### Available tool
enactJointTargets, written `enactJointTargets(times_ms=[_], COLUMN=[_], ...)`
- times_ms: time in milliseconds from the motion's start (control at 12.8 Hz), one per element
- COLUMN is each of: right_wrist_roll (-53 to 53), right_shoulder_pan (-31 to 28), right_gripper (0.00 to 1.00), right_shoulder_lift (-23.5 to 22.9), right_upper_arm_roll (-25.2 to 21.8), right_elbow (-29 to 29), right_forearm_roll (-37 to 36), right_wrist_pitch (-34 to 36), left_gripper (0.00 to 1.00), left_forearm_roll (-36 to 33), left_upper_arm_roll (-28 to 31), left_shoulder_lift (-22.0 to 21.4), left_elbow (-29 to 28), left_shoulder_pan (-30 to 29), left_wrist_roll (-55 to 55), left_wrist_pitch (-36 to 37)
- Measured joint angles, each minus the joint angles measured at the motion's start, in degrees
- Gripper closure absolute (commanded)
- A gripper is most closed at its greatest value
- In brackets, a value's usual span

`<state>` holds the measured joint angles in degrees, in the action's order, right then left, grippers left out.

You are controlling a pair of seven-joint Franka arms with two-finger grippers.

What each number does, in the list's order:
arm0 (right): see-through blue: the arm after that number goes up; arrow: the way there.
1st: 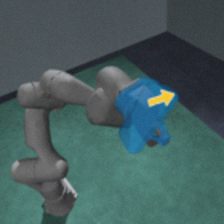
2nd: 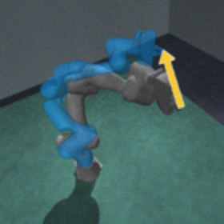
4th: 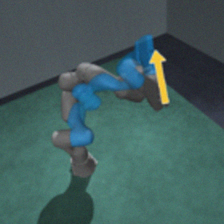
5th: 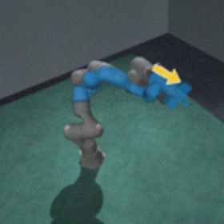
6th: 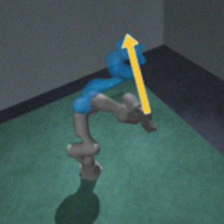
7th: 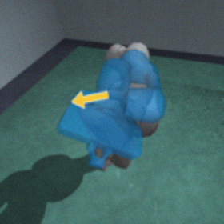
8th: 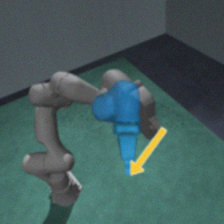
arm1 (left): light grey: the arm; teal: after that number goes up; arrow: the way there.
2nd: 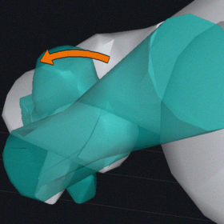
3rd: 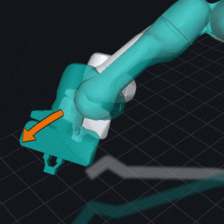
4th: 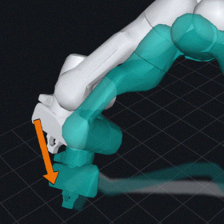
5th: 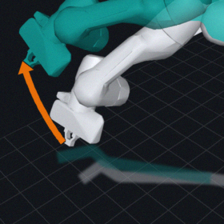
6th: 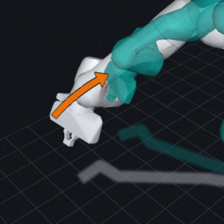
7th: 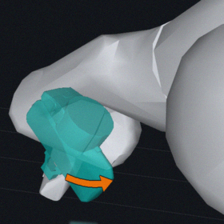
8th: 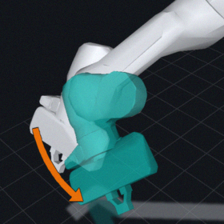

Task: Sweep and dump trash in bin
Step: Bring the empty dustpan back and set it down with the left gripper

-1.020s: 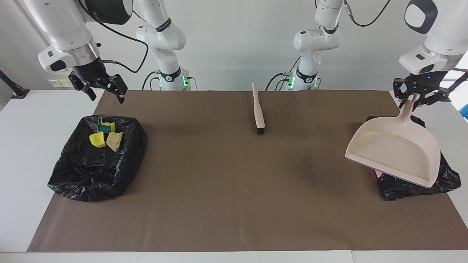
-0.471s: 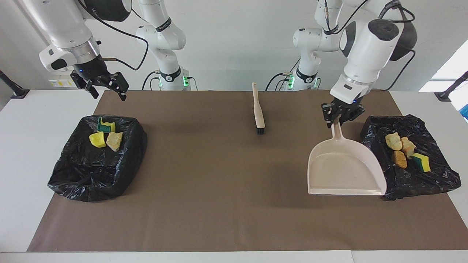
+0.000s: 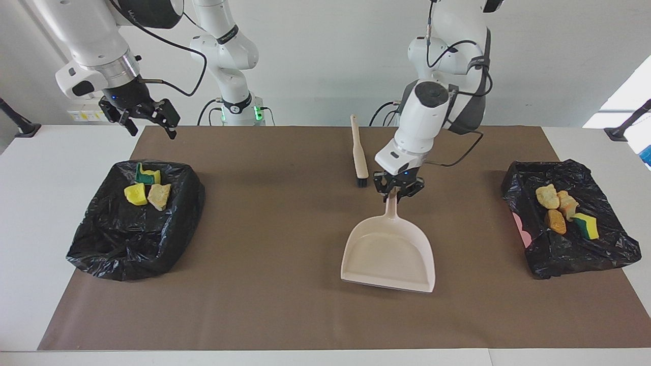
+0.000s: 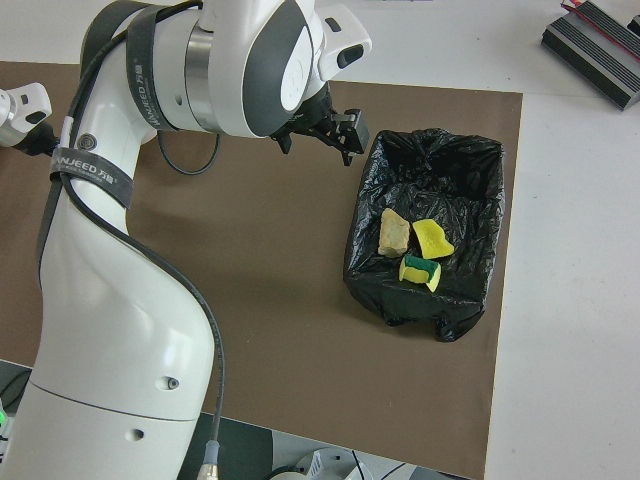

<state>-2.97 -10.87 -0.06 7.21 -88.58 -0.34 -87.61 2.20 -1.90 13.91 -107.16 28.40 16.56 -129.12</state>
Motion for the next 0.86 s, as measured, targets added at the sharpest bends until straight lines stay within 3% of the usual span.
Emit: enactJointTargets(times_ms=[157,706,784,863], right_wrist_roll=[0.0,0.0,0.0,0.0], right_shoulder_pan=[0.0,0.0,0.0,0.0], right_gripper=[0.0,0.0,0.0,0.0], right_shoulder_lift=[0.0,0.0,0.0,0.0], right_upper_arm_roll=[0.2,0.2,0.2,0.2], right_elbow=[0.0,0.0,0.0,0.0], right_forearm_roll=[0.0,0.0,0.0,0.0], right_wrist_pitch=[0.0,0.0,0.0,0.0], left_gripper=[1.0,1.0,0.91,0.61], left_forearm_roll=[1.5,3.3,3.8,4.1], left_upper_arm_roll=[0.0,0.1,0.1,0.1], left_shoulder_lift=[2.6,2.8,2.8,2.8], left_elbow=[0.0,-1.3,-1.6,-2.0], left_shoulder_pan=[2.6,4.3,4.4,4.5], left_wrist_roll=[1.8,1.9,1.9,2.5], left_wrist_pitch=[-2.1,-3.1,-3.2,-3.4])
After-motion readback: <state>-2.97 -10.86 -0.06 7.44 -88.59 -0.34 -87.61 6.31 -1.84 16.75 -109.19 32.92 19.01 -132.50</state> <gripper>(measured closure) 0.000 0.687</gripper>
